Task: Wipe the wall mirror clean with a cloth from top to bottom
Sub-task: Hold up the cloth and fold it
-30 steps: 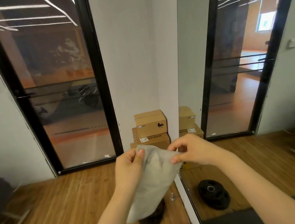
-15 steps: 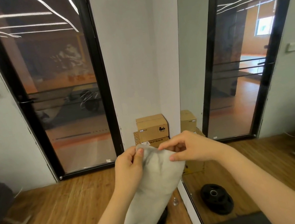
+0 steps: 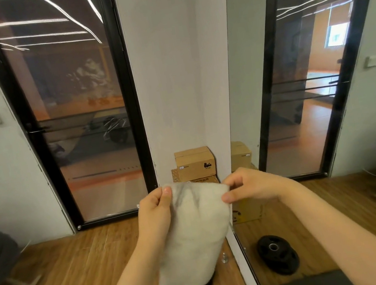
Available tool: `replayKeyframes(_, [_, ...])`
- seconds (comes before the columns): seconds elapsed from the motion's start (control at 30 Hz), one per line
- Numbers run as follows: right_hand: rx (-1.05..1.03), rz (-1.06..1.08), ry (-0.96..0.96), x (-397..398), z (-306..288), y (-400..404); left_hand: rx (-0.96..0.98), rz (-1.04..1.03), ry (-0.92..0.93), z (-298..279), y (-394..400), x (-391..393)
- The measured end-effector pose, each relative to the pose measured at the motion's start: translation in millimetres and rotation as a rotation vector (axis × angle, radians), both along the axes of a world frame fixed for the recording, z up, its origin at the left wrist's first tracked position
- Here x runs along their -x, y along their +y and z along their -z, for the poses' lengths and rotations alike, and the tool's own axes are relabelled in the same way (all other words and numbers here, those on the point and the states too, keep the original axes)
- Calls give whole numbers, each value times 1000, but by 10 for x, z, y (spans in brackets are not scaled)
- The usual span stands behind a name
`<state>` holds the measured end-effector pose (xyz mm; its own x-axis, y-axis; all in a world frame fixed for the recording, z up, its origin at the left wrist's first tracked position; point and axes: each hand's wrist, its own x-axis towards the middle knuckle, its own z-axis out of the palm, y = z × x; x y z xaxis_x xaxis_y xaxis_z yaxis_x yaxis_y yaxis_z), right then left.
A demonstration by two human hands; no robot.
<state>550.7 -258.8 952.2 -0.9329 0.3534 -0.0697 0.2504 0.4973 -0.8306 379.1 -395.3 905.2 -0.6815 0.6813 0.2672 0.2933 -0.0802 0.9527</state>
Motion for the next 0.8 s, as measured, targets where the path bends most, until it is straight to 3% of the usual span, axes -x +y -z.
replayKeyframes(0.1, [86,110,139,0,58,12,-4,39,-1,11,-18,-30])
replayKeyframes(0.23, [289,289,324,12,79,-16,-15,283,-108,36,-52,-73])
replayKeyframes(0.4, [559,410,518,20,180,1,-94,201,-253,37,25,-158])
replayKeyframes(0.47, [661,336,448,34,379,-53,-100,219,-331,27,74,-172])
replayKeyframes(0.57, [645,248,298,64,679,-206,-87,245,-353,31,123,-165])
replayKeyframes(0.8, [617,662,555,87,738,-243,-9,313,-518,241,20,-121])
